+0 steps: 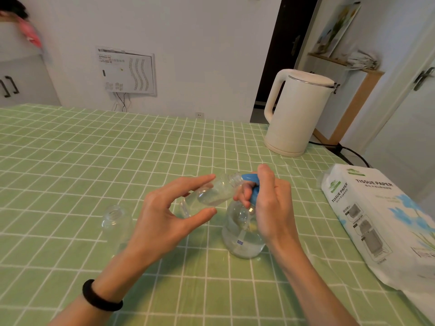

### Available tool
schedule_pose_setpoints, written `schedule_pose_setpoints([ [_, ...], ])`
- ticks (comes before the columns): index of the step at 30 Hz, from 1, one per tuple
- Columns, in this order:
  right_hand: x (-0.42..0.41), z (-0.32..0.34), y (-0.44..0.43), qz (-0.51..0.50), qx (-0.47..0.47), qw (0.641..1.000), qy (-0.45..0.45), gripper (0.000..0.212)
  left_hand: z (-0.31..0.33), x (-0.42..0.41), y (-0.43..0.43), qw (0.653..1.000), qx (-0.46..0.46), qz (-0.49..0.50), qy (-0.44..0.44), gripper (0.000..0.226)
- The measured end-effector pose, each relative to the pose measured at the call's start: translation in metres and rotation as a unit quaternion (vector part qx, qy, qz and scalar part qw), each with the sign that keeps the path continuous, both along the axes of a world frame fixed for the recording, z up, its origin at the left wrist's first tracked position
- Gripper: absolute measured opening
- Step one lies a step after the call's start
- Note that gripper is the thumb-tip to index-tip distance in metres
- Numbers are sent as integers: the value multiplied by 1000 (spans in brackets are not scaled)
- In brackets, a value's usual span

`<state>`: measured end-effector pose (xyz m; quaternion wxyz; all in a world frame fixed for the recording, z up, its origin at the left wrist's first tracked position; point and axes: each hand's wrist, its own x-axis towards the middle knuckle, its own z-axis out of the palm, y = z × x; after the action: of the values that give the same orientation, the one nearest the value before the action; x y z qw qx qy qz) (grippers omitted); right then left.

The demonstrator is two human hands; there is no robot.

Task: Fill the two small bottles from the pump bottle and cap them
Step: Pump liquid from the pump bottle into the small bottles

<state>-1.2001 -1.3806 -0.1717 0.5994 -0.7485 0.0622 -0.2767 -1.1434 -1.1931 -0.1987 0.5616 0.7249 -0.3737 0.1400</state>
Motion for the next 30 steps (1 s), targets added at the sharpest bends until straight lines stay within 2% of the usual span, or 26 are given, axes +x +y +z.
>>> schedule_pose_setpoints([
  [8, 2, 0, -3, 2, -28, 999, -18, 51, -2, 0, 0, 1000, 6, -5, -3, 56],
  [15, 1, -1, -1, 8, 0, 1000, -9, 64, -3, -1, -1, 1000, 3, 0, 1, 57],
  [24, 2, 1, -2, 6, -22, 999, -23, 51, -4, 0, -1, 1000, 0, -4, 0, 58],
  [30, 1, -1, -2, 6, -7, 1000, -11, 58, -3, 0, -2, 1000, 0, -4, -3, 58],
])
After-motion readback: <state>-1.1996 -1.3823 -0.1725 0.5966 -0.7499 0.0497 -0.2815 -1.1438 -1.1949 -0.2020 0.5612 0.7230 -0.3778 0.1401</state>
